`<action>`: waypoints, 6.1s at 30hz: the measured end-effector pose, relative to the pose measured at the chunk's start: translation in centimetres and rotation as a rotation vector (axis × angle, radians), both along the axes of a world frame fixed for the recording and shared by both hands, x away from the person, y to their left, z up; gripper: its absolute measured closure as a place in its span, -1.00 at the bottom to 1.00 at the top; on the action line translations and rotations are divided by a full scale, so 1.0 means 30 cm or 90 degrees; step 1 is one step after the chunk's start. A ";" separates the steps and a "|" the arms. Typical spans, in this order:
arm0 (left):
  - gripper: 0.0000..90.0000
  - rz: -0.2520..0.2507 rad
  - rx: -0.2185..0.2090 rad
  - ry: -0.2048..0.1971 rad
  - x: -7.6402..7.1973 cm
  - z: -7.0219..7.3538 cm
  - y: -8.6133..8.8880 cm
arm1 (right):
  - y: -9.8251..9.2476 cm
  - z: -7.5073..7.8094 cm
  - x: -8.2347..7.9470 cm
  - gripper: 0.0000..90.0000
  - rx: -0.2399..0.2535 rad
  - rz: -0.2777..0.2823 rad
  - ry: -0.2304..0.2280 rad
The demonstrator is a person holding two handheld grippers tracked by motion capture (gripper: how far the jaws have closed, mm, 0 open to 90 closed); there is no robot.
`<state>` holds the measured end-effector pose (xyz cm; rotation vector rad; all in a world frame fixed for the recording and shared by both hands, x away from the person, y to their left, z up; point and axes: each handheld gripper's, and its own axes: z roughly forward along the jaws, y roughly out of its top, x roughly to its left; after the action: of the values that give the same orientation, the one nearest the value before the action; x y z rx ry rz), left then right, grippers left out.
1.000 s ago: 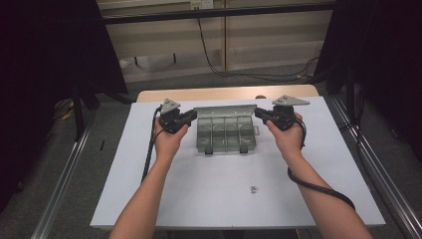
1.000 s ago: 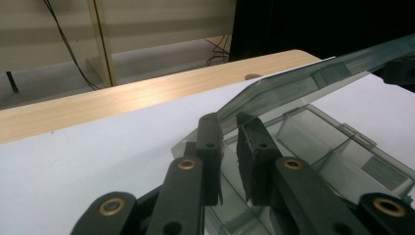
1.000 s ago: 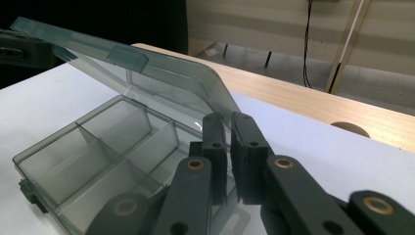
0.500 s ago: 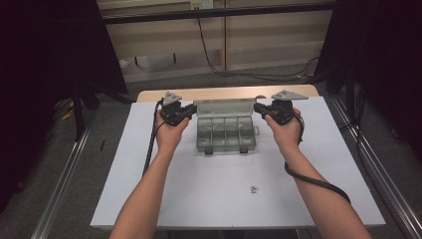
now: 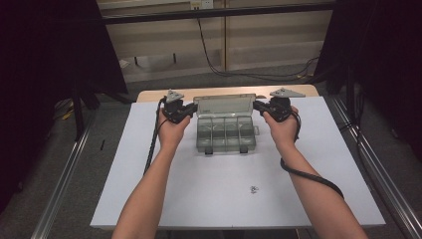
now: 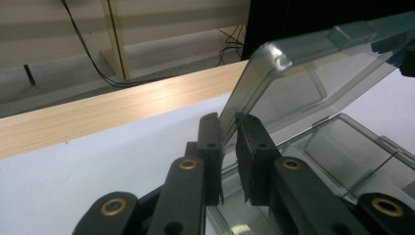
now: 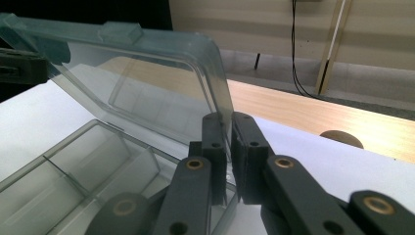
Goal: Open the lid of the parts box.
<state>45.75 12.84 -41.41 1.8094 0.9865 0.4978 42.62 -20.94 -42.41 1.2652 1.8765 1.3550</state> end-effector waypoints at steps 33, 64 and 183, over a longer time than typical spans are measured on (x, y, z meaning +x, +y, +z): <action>0.77 0.037 0.005 0.019 0.084 -0.042 -0.026 | 0.005 -0.045 0.097 0.87 0.025 -0.029 0.049; 0.68 0.032 -0.004 0.035 0.101 -0.067 -0.027 | 0.017 -0.057 0.103 0.80 -0.005 -0.030 0.053; -0.92 -0.050 -0.100 -0.030 -0.300 -0.017 0.151 | -0.011 0.010 -0.279 -0.87 0.019 0.126 -0.028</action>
<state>36.73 17.36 -41.92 1.6825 0.8937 0.4013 34.23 -21.29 -42.10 1.0770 2.0008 1.5039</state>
